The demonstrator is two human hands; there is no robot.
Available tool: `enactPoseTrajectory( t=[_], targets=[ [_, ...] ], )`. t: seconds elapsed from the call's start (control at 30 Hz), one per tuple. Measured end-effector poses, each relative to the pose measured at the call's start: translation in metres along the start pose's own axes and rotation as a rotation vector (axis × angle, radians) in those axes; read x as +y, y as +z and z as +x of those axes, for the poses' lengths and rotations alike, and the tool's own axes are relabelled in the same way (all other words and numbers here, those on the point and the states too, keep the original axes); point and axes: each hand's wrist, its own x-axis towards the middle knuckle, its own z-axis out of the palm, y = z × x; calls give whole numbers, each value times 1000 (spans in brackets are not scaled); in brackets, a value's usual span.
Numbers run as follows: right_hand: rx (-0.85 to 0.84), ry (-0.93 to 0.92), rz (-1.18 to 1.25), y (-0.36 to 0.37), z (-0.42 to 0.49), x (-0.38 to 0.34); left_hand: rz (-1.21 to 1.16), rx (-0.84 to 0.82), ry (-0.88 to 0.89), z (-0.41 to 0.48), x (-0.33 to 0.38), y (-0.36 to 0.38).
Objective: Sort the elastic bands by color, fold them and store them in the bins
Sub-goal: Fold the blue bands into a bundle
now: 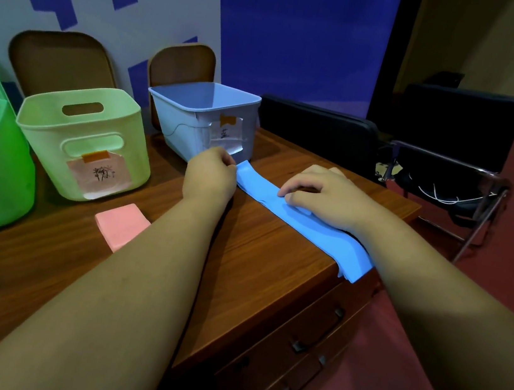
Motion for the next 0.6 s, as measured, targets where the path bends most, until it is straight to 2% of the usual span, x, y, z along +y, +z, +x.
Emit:
enactPoseTrajectory(
  t=[0.37, 0.6],
  targets=[
    [-2, -2, -5, 0, 0, 0, 147, -36, 3, 7, 0, 3],
    [-10, -6, -18, 0, 2, 1, 223, -1, -5, 9, 0, 5]
  ],
)
